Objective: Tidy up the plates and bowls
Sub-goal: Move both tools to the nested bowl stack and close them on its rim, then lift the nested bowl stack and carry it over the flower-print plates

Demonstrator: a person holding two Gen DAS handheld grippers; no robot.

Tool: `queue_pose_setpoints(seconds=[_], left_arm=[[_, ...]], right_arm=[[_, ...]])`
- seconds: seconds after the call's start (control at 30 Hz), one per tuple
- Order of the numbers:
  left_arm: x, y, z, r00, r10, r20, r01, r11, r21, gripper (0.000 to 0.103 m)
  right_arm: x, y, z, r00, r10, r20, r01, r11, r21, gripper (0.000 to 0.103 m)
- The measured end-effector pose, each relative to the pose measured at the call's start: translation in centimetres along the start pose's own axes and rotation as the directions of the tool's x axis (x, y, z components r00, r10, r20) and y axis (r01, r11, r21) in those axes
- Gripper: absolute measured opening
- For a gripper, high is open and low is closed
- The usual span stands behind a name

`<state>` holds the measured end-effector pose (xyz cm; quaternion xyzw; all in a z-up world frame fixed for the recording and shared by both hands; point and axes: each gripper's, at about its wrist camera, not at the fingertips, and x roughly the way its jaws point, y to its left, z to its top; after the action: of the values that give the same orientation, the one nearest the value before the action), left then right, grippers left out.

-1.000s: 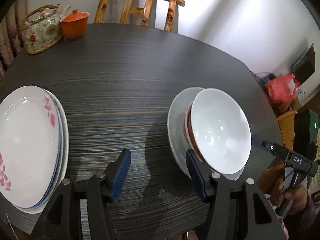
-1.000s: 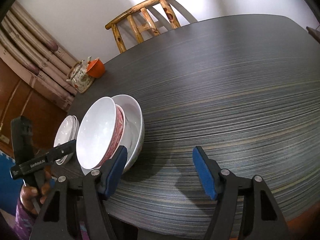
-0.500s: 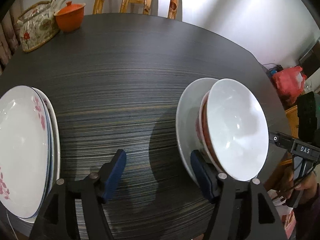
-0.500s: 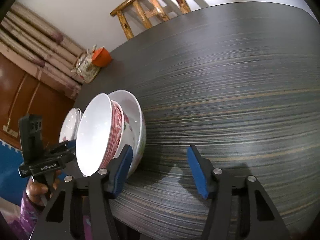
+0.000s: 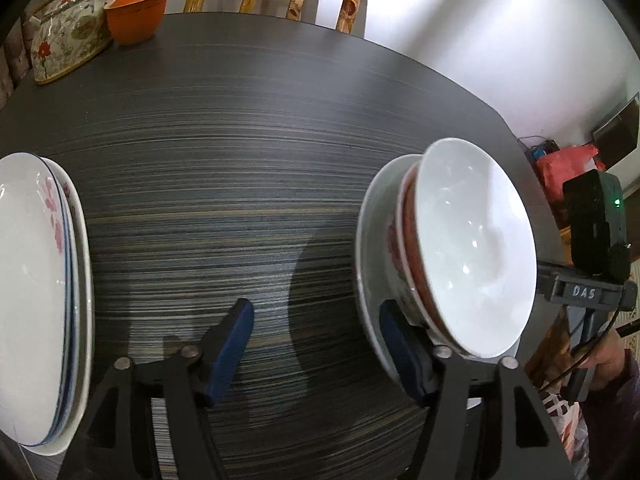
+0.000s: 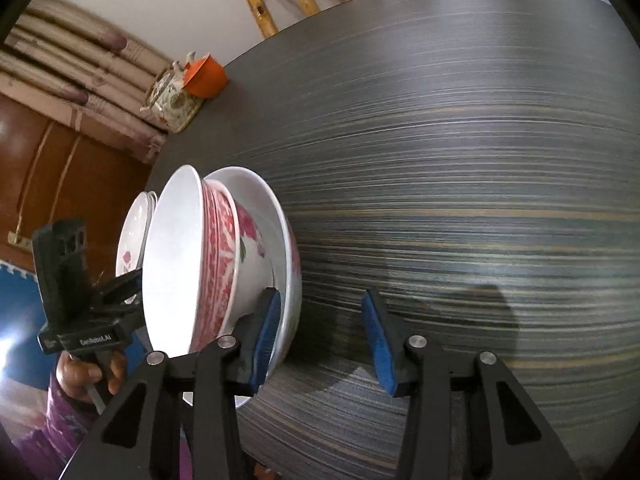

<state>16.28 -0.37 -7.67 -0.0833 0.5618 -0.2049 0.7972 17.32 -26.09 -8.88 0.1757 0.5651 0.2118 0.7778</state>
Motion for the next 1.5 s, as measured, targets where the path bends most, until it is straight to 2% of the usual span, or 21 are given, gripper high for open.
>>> queue_pose_setpoints(seconds=[0.07,0.1,0.17,0.23,0.27,0.37,0.47,0.93,1.3,1.5], left_arm=[[0.1,-0.4,0.0,1.0,-0.025,0.005,0.026,1.0,-0.006,0.039],[0.2,-0.9,0.0,0.999,-0.033,0.003,0.033,0.999,0.008,0.034],[0.4,-2.0,0.0,1.0,-0.023,0.0,0.023,0.998,0.053,0.015],[0.6,-3.3,-0.2,0.999,0.053,0.014,-0.054,0.992,0.111,0.016],[0.6,-3.4,-0.3,0.999,0.051,0.017,-0.052,0.992,0.113,0.016],[0.5,-2.7,-0.4,1.0,0.02,0.023,-0.022,0.997,0.079,0.016],[0.4,-2.7,-1.0,0.999,0.029,0.041,-0.032,0.996,0.087,0.016],[-0.4,-2.5,-2.8,0.995,0.067,0.067,-0.07,0.996,0.048,0.016],[-3.4,-1.6,-2.9,0.985,0.109,0.132,-0.112,0.994,0.015,0.015],[-7.1,-0.1,-2.5,0.974,0.132,0.183,-0.129,0.991,-0.028,0.015]], right_arm=[[0.2,0.0,0.0,1.0,0.004,-0.003,-0.004,1.0,-0.016,0.042],[0.5,0.2,0.1,1.0,0.003,-0.008,-0.003,0.999,-0.032,0.042],[0.9,0.5,0.1,1.0,-0.001,-0.012,0.001,0.998,-0.055,0.042],[1.0,0.9,0.0,1.0,-0.013,-0.003,0.013,0.996,-0.089,0.038],[1.1,1.0,-0.1,1.0,-0.014,-0.002,0.013,0.995,-0.094,0.036],[1.9,1.2,-0.3,0.998,0.052,-0.035,-0.054,0.995,-0.079,0.016],[2.0,2.0,-0.8,1.0,0.017,-0.018,-0.019,0.993,-0.117,0.016],[2.4,2.9,-2.3,0.997,0.068,0.026,-0.066,0.995,-0.081,0.016],[2.9,4.9,-2.4,0.995,0.096,0.025,-0.093,0.99,-0.104,0.016],[2.7,7.0,-1.8,0.994,0.109,0.025,-0.105,0.985,-0.135,0.016]])
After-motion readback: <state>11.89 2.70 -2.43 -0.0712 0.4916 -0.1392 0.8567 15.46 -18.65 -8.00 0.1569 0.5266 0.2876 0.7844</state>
